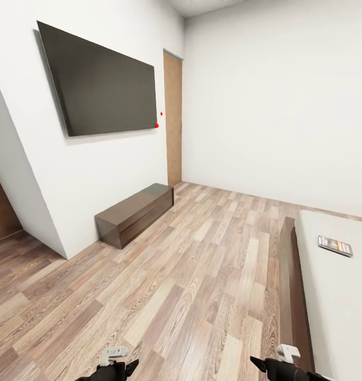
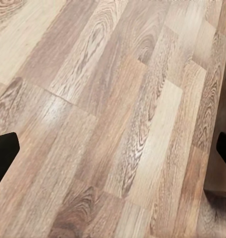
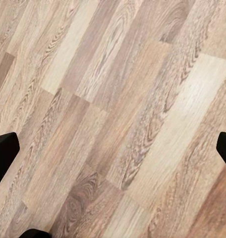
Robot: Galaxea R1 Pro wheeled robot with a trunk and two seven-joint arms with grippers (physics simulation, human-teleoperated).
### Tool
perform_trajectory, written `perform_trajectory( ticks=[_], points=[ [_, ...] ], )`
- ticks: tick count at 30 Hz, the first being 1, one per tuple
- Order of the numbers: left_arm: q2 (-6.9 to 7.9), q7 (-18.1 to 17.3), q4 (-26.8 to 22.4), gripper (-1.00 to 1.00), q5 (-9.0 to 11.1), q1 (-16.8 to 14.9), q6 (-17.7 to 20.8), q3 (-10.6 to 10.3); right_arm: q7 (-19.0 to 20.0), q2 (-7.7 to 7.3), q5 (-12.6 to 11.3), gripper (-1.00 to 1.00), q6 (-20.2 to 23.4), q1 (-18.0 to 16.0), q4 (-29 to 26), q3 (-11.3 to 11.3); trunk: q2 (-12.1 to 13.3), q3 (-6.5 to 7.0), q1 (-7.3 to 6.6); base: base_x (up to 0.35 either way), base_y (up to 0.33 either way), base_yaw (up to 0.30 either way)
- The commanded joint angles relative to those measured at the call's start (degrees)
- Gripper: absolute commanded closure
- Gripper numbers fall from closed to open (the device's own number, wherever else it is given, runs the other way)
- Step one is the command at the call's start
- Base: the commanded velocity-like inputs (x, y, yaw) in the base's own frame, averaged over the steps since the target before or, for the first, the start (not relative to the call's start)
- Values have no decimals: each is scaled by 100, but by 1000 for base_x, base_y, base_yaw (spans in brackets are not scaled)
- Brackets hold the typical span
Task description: In the bedroom, move the book from the bed onto either nightstand, and place the two sandals side by side next to the bed.
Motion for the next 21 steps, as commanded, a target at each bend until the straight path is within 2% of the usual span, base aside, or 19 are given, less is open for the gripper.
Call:
perform_trajectory(
  ticks=[1, 8, 21],
  points=[
    [1, -16, 5, -100, -61, -5, -33, 43, 15, -2, -35, -100, -31, -5, 8, 49, -3, -5, 0, 0, 0, 0],
    [3, -16, 4, -100, -59, -5, -30, 43, 6, -1, -35, -100, -37, -4, 8, 49, -3, -4, 0, 101, 0, 0],
    [-1, -16, 5, -100, -59, -5, -33, 42, 3, 4, -18, -100, -48, -1, 16, 49, -3, -4, 0, 311, 0, 0]
  ],
)
